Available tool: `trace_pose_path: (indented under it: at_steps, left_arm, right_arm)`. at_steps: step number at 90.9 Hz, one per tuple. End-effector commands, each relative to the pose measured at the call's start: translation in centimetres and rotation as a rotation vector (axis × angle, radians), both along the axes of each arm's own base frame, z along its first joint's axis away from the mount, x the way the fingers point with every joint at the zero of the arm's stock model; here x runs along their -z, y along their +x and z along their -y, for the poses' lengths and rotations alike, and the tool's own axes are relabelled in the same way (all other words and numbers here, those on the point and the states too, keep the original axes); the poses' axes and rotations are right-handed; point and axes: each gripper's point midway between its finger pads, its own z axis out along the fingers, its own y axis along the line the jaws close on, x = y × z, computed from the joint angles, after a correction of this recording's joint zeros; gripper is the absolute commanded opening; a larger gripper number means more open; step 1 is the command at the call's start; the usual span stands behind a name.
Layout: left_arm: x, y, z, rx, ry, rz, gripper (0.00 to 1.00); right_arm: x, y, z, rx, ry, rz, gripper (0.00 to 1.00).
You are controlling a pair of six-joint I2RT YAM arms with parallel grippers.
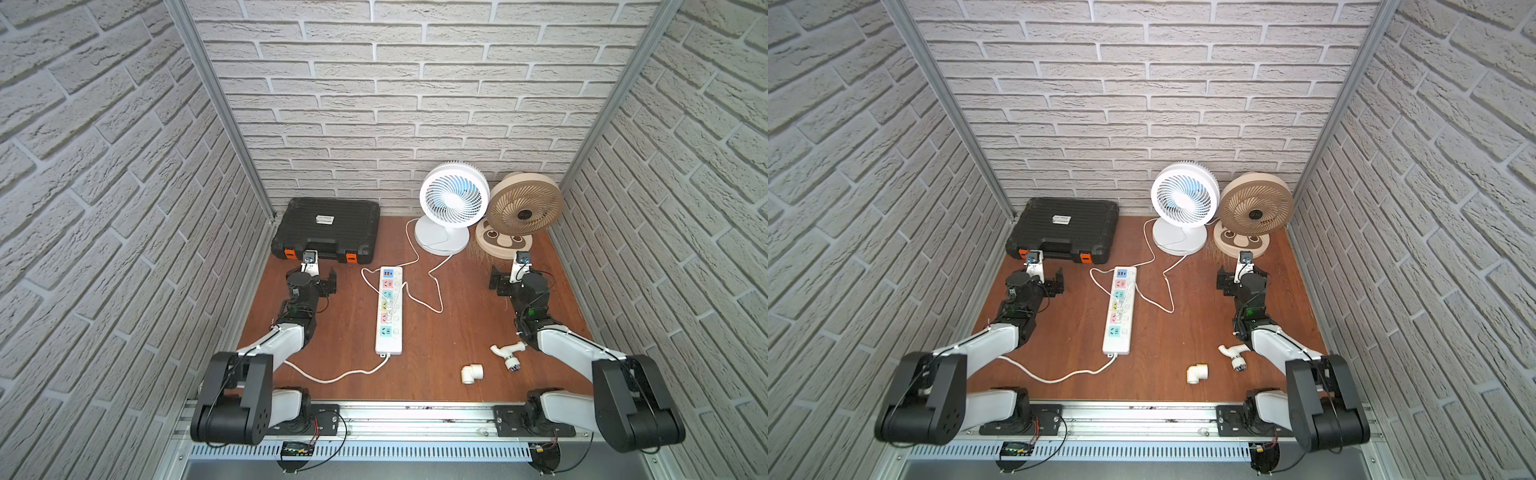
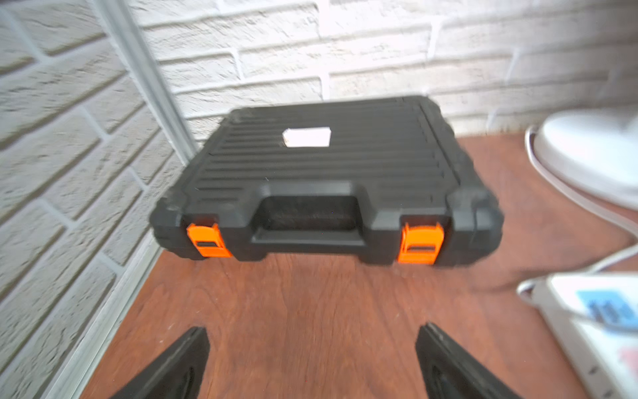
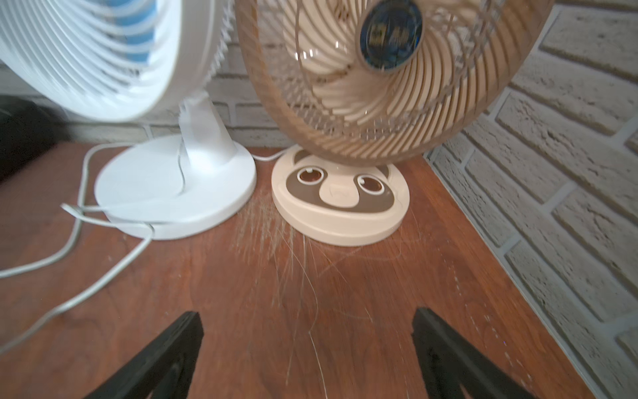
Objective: Unplug the desk fan from the power strip
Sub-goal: Remove the plug from the socket.
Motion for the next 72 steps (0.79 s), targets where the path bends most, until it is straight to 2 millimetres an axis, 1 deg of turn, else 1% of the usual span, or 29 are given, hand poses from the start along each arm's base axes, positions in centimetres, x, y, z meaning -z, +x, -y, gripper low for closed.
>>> trace_pose_path:
  at_steps: [1, 4, 7, 11, 13, 19, 25, 33, 47, 57, 64, 72]
  left_arm:
    - [-1.6, -2.2, -3.1, -0.282, -0.37, -0.02, 0.98]
    - [-1.2, -2.5, -3.3, -0.313, -0.47, -0.03, 0.98]
    - [-1.2, -2.2, -3.1, -0.293, -0.552, -0.021, 0.98]
    - [-1.7, -1.2, -1.7, -0.191, -0.65, -0.005, 0.98]
    - [-1.8, -0.8, -1.0, -0.156, -0.685, -0.01, 0.98]
    - [-2.2, 0.1, 1.1, -0.079, -0.72, -0.056, 0.98]
    - [-3.2, 0.8, 3.4, -0.022, -0.669, -0.108, 0.98]
    - [-4.5, 1.1, 6.5, 0.032, -0.563, -0.162, 0.98]
    - [-5.1, 1.6, 11.8, 0.141, -0.413, -0.291, 0.98]
    - [-4.4, 1.7, 14.9, 0.174, -0.301, -0.396, 0.98]
    - [-3.2, 1.9, 16.1, 0.153, -0.236, -0.489, 0.98]
    - [-1.5, 2.7, 17.3, 0.137, -0.181, -0.586, 0.98]
  right_arm:
    - [-2.9, -0.6, -2.4, -0.052, 0.288, -0.014, 0.99]
    - [-2.9, -0.8, -2.6, -0.03, 0.385, -0.039, 0.99]
    - [-2.7, -1.1, -3.0, -0.018, 0.465, -0.082, 0.99]
    - [-2.9, -1.3, -4.2, -0.082, 0.507, -0.125, 0.99]
    - [-3.1, -1.4, -5.1, -0.131, 0.522, -0.141, 0.99]
    - [-3.4, -1.7, -7.1, -0.225, 0.567, -0.156, 1.0]
    - [-3.4, -2.1, -8.3, -0.258, 0.56, -0.169, 0.99]
    - [-3.1, -2.9, -9.7, -0.265, 0.482, -0.207, 0.98]
    - [-2.5, -4.5, -12.0, -0.288, 0.398, -0.25, 0.96]
    - [-2.1, -5.7, -13.1, -0.301, 0.348, -0.266, 0.96]
    - [-1.7, -6.3, -13.7, -0.307, 0.323, -0.277, 0.96]
    - [-1.3, -7.0, -14.3, -0.317, 0.309, -0.286, 0.96]
